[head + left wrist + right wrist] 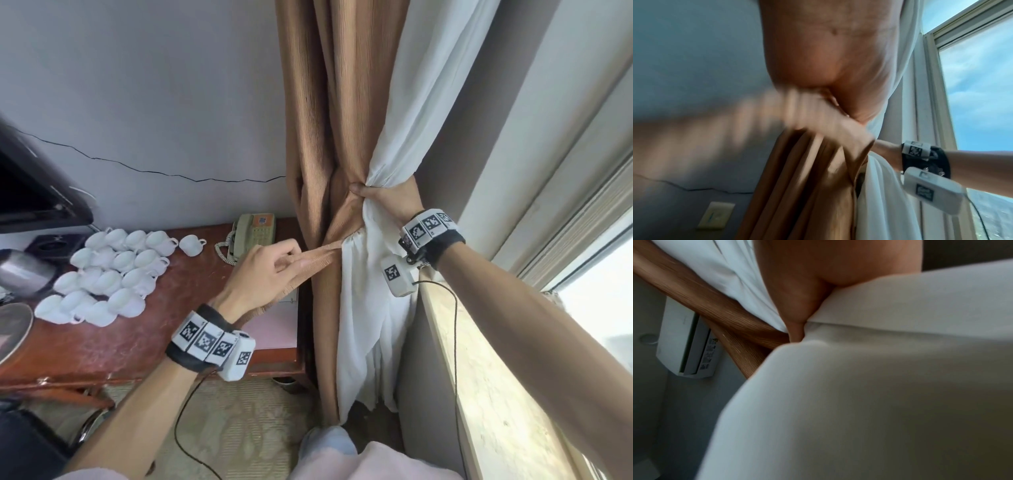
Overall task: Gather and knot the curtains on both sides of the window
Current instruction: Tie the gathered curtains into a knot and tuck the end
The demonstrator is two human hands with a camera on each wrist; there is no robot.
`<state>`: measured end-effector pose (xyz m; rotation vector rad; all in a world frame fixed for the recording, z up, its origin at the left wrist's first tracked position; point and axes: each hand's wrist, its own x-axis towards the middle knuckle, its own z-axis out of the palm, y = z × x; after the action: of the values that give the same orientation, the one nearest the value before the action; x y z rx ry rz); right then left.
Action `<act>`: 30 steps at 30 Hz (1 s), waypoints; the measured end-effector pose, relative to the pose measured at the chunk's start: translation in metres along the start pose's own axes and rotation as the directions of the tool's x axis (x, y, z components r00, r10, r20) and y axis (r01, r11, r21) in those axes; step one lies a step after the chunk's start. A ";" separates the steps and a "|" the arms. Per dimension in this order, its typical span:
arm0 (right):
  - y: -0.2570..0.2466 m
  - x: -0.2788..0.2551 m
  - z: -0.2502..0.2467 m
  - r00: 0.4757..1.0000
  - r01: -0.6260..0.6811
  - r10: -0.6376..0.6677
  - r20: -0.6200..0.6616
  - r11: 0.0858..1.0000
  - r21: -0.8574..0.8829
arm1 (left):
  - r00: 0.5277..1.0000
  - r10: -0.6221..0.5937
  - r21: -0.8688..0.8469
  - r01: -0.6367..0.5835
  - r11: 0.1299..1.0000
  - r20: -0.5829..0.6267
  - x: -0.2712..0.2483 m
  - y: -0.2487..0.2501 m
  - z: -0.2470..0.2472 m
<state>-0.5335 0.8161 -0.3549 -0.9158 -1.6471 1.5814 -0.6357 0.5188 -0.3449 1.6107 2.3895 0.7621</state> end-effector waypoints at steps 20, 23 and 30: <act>-0.008 -0.027 0.001 0.997 0.004 -0.005 -0.083 1.000 -0.010 | 0.973 -0.045 0.054 0.059 0.997 -0.228 0.050 0.057 0.114; -0.007 -0.027 -0.005 0.992 -0.005 0.005 -0.123 1.000 0.001 | 0.978 0.049 0.234 0.000 0.972 -0.203 0.043 0.042 0.097; -0.007 -0.033 -0.004 1.000 0.015 -0.015 0.009 0.998 -0.059 | 0.985 0.162 0.018 -0.161 0.987 -0.067 0.055 0.005 0.048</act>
<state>-0.5127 0.7904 -0.3473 -0.9265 -1.7111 1.5355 -0.6342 0.5851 -0.3757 1.8296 2.3342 0.8451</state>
